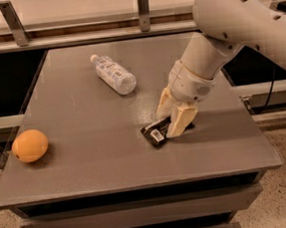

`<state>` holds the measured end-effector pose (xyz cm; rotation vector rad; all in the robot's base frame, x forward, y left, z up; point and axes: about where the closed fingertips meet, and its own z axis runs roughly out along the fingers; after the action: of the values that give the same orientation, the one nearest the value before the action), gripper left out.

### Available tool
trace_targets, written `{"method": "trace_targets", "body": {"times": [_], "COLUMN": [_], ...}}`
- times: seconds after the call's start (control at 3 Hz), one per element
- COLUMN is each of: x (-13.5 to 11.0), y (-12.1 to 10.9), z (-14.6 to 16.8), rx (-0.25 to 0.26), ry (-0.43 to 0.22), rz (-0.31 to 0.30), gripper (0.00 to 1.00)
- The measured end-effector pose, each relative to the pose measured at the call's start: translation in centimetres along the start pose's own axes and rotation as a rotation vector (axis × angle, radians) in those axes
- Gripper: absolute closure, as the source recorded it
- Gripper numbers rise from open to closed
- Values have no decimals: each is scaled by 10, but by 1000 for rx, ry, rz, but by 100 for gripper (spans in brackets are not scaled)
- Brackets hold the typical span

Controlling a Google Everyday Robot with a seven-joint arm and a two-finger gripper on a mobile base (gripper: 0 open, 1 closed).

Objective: Move rxbar chocolate near blue plastic bottle

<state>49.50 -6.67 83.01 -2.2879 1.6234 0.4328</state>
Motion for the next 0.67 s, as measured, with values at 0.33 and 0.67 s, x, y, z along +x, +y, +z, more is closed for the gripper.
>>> {"method": "trace_targets", "body": {"times": [0.33, 0.67], "x": [-4, 7], "y": [6, -3], "z": [-3, -18], "rx": [-6, 26], "ry": [-17, -15], "rz": [5, 52], "gripper": [100, 100]}}
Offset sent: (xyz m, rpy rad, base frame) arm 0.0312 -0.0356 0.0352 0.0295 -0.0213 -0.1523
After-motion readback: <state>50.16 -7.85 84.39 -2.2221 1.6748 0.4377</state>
